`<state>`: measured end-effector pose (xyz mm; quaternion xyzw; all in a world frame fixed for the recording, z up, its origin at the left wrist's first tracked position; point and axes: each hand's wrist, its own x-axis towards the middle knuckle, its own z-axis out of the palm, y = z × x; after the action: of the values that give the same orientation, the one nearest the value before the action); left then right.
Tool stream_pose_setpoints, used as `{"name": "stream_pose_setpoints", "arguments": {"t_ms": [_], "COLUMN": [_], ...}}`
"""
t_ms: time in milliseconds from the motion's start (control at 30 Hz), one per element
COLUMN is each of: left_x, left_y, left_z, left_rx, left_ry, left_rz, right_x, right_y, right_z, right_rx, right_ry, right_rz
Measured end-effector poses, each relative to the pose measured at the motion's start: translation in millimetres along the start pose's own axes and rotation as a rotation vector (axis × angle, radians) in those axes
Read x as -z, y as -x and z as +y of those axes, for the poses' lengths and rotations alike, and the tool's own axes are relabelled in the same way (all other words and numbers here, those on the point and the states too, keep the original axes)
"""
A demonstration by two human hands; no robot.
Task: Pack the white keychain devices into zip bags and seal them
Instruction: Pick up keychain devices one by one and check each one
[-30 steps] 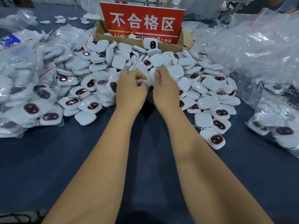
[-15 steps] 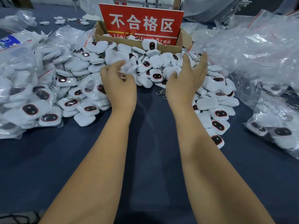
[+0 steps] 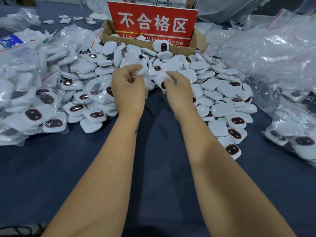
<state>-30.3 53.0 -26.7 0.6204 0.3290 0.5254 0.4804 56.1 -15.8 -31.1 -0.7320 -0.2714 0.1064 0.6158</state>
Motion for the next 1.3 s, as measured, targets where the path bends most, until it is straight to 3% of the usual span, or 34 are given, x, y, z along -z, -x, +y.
{"name": "stream_pose_setpoints", "arguments": {"t_ms": [100,233,433,700,1000,1300], "left_x": [-2,-3,-10,-12,-9,-11], "left_y": [2,5,11,13,12,11], "left_z": [1,0,-5,-1,1,-6], "left_rx": [0.075,0.112,0.111,0.3,0.284,0.253], "left_ry": [-0.003,-0.026,-0.075,0.187,0.18,0.174], "left_rz": [-0.119,-0.24,-0.312,-0.207,-0.257,-0.259], "right_x": [7,10,7,4,4,3], "right_y": [-1,1,5,9,9,10], "right_z": [-6,-4,-1,4,5,1], "right_rx": [-0.114,-0.103,-0.096,-0.052,-0.036,-0.124], "right_ry": [-0.4,-0.453,-0.53,-0.272,-0.227,-0.384], "right_rz": [0.034,0.099,-0.023,-0.254,-0.279,-0.24]}}
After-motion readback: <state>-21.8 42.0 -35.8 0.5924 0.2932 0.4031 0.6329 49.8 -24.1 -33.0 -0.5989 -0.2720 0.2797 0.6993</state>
